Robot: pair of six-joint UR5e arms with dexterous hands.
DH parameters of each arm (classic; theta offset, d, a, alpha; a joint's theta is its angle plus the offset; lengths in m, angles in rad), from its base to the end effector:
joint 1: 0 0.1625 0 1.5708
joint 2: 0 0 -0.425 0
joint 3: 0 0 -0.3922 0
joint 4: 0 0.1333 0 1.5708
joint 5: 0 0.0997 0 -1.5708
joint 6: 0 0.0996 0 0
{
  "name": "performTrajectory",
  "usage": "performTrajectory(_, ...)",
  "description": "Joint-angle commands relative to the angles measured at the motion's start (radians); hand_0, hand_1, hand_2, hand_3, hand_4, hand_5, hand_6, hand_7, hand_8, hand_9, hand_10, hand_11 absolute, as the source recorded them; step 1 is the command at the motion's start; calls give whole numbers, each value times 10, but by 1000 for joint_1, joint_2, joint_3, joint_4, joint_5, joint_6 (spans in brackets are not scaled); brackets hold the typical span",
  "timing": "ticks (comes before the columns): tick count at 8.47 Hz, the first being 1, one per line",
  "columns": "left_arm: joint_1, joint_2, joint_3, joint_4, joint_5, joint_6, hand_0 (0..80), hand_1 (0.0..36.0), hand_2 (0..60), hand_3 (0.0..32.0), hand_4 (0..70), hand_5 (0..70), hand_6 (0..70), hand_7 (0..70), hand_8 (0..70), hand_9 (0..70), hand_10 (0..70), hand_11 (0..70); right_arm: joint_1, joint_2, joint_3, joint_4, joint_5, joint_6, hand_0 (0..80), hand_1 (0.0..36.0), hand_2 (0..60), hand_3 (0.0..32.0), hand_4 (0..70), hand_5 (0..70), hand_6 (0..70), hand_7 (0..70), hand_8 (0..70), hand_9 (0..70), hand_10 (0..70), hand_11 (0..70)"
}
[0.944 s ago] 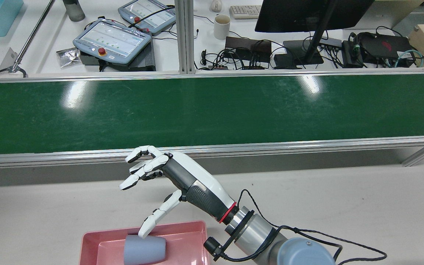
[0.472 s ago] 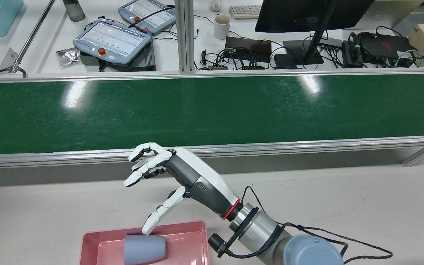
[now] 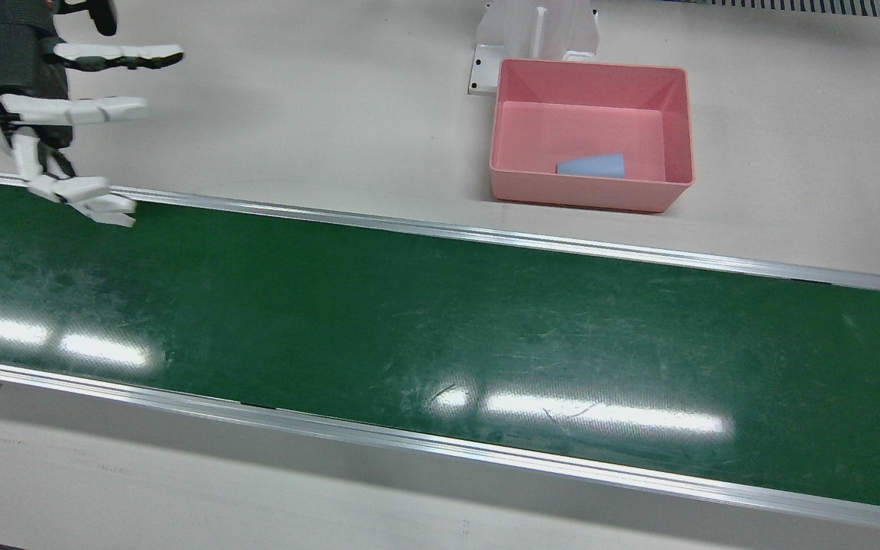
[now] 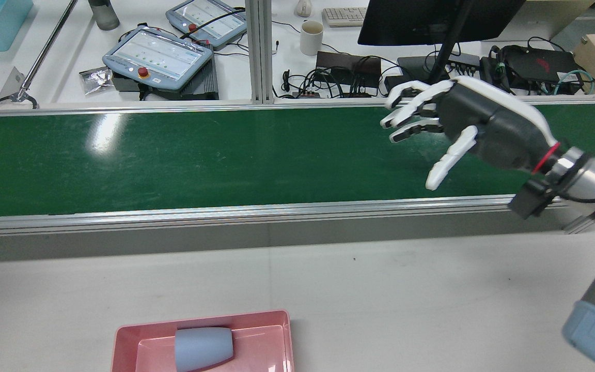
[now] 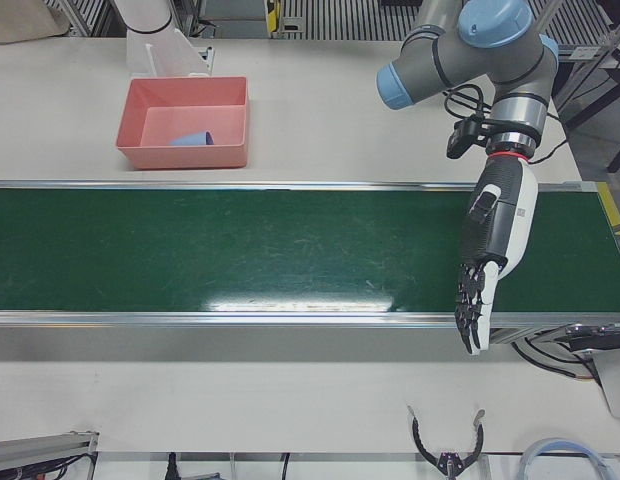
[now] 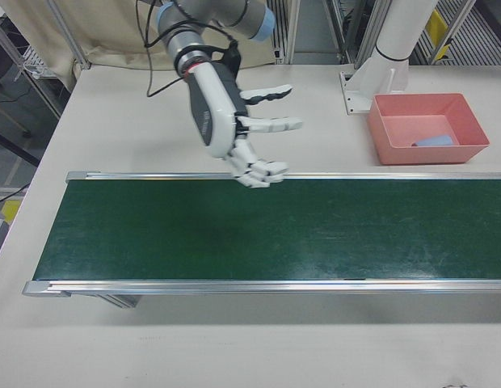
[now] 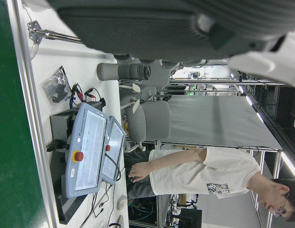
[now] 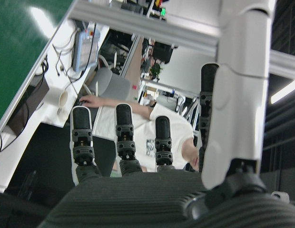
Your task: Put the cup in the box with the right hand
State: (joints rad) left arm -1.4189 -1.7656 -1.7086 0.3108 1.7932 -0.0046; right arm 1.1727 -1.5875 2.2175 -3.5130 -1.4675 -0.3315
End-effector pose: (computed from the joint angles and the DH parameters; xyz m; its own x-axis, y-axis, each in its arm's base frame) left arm -0.0265 -0.5628 0.5490 -0.9307 -0.3657 -0.0002 -0.0076 0.0199 -0.9998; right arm -0.0348 -0.4530 0.4274 -0.9358 0.2010 0.2897 -0.2173 0.3185 -0.9227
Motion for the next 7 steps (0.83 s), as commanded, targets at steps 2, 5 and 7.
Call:
performTrajectory(2, 0, 0, -2, 4, 0, 0, 0, 0, 0, 0, 0, 0, 0, 0, 0, 0, 0, 0, 279, -103, -430, 388, -8, 137, 560, 41, 0, 208, 630, 81, 86, 461, 269, 303, 225, 325)
performTrajectory(5, 0, 0, 1, 2, 0, 0, 0, 0, 0, 0, 0, 0, 0, 0, 0, 0, 0, 0, 470, -95, -501, 393, -37, 121, 550, 47, 0, 176, 667, 78, 96, 500, 272, 321, 227, 328)
performTrajectory(7, 0, 0, 1, 2, 0, 0, 0, 0, 0, 0, 0, 0, 0, 0, 0, 0, 0, 0, 521, -104, -527, 393, -37, 127, 546, 44, 0, 124, 700, 76, 112, 553, 286, 352, 253, 363)
